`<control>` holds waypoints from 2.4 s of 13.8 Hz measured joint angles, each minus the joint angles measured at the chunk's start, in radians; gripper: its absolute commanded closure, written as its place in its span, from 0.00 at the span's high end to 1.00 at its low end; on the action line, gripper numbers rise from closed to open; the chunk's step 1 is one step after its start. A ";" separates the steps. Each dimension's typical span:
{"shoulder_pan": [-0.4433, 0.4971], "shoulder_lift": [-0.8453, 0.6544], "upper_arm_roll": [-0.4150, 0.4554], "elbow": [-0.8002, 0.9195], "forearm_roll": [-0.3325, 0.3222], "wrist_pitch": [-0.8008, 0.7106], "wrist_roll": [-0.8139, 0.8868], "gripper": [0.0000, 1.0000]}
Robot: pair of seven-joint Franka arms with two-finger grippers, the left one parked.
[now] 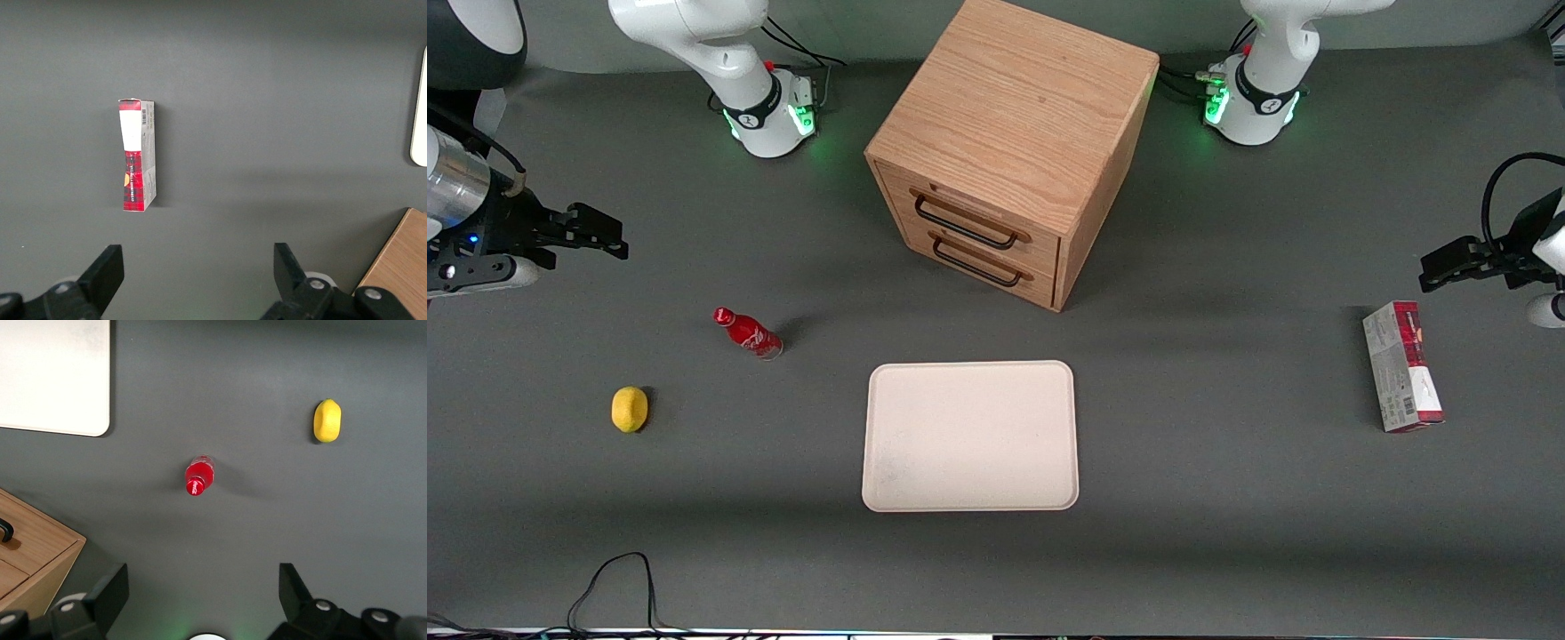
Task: Open upper drawer
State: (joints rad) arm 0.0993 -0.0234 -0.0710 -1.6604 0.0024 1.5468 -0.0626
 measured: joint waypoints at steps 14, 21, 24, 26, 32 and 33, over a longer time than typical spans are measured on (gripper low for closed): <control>0.001 0.010 0.005 0.027 0.000 -0.042 0.000 1.00; 0.000 0.037 0.010 0.046 0.005 -0.088 -0.018 1.00; 0.002 0.059 0.009 0.070 0.075 -0.134 -0.025 1.00; 0.026 0.079 0.021 0.087 0.086 -0.132 -0.036 1.00; 0.261 0.122 0.039 0.107 0.087 -0.072 -0.035 1.00; 0.291 0.131 0.039 0.108 0.087 -0.072 -0.036 1.00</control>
State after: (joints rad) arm 0.3901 0.1075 -0.0316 -1.5521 0.0893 1.4747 -0.0990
